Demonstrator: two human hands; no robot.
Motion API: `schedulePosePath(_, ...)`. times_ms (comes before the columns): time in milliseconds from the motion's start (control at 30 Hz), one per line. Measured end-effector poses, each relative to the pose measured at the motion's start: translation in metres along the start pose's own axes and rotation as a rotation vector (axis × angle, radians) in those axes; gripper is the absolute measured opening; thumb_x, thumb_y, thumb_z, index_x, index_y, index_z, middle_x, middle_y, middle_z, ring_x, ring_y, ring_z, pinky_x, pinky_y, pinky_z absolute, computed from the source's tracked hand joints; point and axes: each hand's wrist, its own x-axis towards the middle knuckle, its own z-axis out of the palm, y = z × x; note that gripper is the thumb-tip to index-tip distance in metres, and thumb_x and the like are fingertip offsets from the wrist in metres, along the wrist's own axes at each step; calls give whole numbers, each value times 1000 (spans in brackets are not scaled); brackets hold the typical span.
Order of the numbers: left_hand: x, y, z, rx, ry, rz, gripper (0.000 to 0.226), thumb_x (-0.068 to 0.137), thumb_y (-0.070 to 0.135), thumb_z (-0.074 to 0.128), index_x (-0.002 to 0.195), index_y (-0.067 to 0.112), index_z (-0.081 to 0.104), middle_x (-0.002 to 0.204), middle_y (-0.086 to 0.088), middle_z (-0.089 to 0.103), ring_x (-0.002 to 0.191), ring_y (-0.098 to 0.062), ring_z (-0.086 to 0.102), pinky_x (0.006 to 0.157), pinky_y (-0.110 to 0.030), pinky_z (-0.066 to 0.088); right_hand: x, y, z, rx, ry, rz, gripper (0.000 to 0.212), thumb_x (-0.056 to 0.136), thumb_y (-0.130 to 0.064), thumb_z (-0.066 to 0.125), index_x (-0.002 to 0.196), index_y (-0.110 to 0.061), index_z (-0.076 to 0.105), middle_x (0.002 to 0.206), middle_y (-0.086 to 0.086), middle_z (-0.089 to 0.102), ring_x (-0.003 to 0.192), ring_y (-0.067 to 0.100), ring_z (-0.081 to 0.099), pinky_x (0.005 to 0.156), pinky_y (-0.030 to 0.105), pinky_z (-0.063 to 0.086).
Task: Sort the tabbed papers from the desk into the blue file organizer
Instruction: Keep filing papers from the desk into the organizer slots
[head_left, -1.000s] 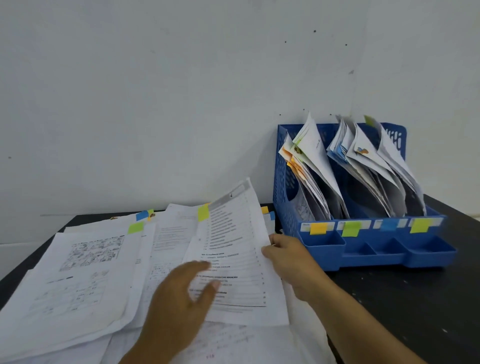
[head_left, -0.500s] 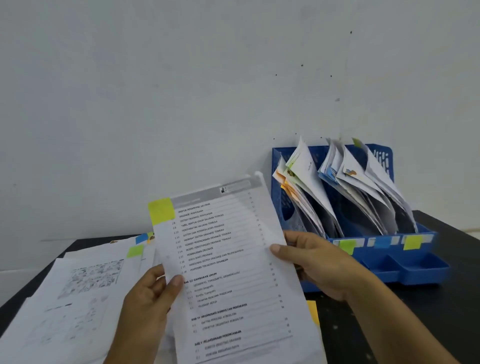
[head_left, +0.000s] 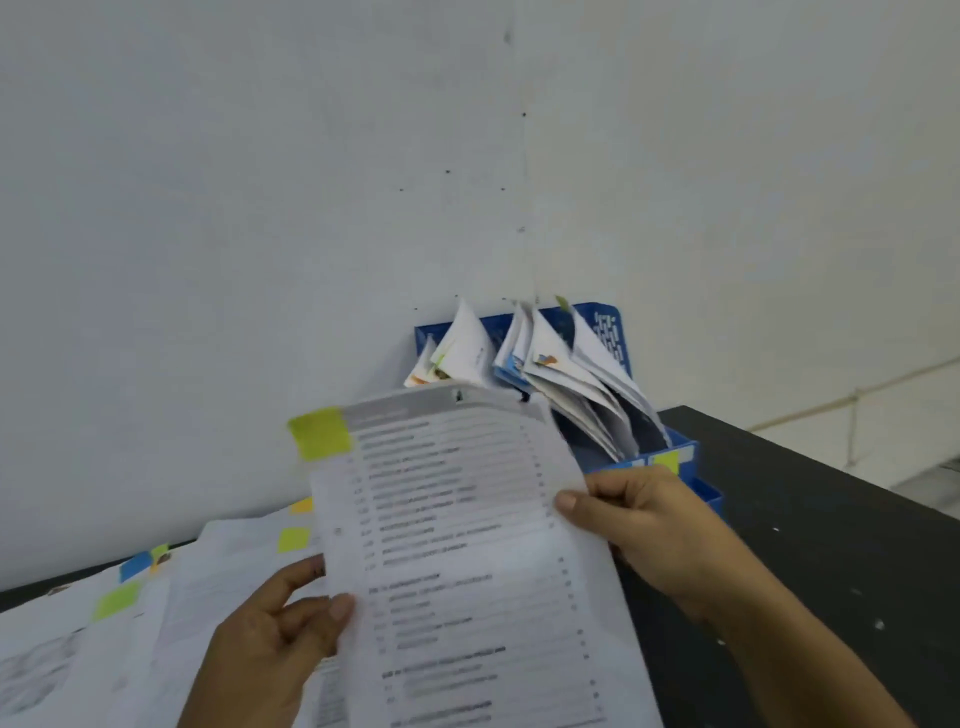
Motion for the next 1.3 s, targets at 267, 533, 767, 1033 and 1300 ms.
schedulePosePath(267, 35, -23, 57, 190, -34, -25, 17, 82, 17, 74, 98, 23, 70, 83, 1, 75, 91, -21, 69, 89, -35, 50, -21, -19, -116, 3, 723, -140, 17, 88, -28, 73, 78, -16, 78, 58, -6, 69, 45, 7, 58, 48, 21, 46)
schedulePosePath(533, 52, -43, 121, 370, 38, 64, 43, 83, 27, 73, 122, 28, 55, 113, 3, 62, 92, -11, 61, 85, -33, 51, -13, -55, -179, -120, 1102, -348, 15, 94, -36, 67, 100, -25, 74, 68, -5, 63, 45, 4, 56, 55, 23, 41)
schedulePosePath(767, 50, -57, 137, 341, 101, 48, 47, 83, 30, 71, 125, 30, 47, 117, -2, 57, 97, -24, 58, 83, -39, 48, 53, -57, -181, -424, 1060, -329, 26, 96, -34, 61, 101, -16, 78, 70, 1, 71, 68, 28, 67, 73, 36, 57)
schedulePosePath(1033, 54, -73, 141, 220, 183, 40, 39, 84, 15, 71, 121, 12, 58, 100, -9, 64, 85, -26, 60, 71, -30, 42, 129, -33, -162, -721, 980, -306, 34, 100, -33, 48, 88, -19, 76, 71, 3, 69, 59, 27, 57, 55, 28, 42)
schedulePosePath(1300, 58, -80, 139, 254, 226, 110, 21, 86, 20, 69, 106, 20, 63, 92, 0, 68, 82, -20, 63, 67, -26, 44, 154, -6, -145, -565, 761, -155, 30, 98, -39, 55, 89, -21, 78, 80, 5, 73, 74, 29, 62, 64, 33, 49)
